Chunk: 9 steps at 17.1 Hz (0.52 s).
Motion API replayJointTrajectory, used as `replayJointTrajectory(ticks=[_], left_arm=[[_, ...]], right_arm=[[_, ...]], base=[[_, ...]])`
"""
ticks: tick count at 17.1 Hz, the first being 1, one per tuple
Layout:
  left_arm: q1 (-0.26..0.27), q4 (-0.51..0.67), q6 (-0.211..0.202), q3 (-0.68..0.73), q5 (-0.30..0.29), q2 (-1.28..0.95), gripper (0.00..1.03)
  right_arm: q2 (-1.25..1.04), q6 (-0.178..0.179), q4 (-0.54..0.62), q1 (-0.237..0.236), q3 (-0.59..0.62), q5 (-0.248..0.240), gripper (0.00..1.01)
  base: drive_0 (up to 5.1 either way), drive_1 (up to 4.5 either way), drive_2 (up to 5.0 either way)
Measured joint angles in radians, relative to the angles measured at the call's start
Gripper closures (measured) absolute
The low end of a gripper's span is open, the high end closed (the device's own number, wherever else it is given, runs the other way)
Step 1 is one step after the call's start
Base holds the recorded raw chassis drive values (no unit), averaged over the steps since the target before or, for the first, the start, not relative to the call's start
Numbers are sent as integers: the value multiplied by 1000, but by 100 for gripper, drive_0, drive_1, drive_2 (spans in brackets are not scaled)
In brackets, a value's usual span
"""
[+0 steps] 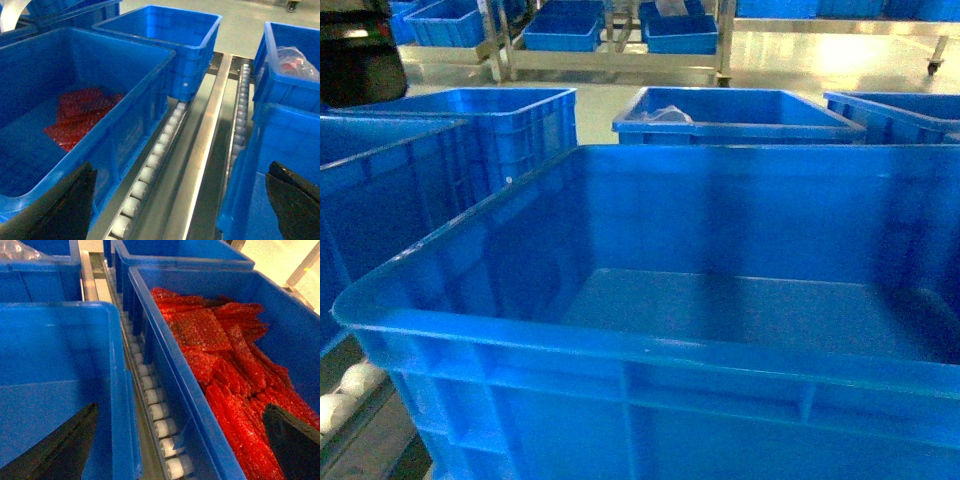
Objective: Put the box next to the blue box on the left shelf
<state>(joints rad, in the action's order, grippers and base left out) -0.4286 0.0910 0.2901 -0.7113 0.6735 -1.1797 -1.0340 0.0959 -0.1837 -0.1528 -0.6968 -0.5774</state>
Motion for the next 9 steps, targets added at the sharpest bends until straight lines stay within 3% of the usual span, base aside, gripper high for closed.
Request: replayJointTrajectory(ticks=[1, 4, 6, 9], left_arm=[[-14, 10, -14, -3, 16, 10, 6], [-37, 102, -91, -30, 113, 79, 5], [-77, 124, -139, -32, 139, 100, 5], [-84, 131, -156, -30, 161, 102, 5]], right_arm=[[19, -1, -6, -12, -19, -6, 1], [71, -11, 3, -52, -49, -33, 3], [107, -28, 21, -78, -50, -66, 3], [128, -42, 8, -96, -50, -82, 3]], base=[[0, 0, 0], [0, 0, 0], [0, 0, 0], [0, 0, 0]])
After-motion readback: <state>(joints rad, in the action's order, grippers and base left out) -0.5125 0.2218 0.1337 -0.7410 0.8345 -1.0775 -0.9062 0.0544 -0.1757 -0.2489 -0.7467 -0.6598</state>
